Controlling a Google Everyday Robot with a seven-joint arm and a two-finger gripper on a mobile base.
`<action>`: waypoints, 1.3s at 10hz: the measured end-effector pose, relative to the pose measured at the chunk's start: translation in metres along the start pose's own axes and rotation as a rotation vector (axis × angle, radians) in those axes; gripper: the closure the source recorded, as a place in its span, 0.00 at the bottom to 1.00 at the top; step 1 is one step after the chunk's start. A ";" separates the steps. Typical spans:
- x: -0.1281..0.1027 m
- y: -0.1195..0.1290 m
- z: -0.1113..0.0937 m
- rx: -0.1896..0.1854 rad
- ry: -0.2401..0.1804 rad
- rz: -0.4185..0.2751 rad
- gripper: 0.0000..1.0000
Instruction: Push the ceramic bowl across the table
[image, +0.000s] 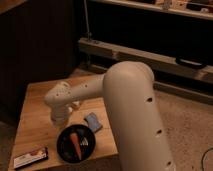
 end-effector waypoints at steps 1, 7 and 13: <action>0.008 -0.001 0.000 -0.003 0.006 0.000 1.00; 0.034 -0.009 -0.003 -0.025 0.002 0.039 0.92; 0.034 -0.008 -0.003 -0.028 0.000 0.044 0.81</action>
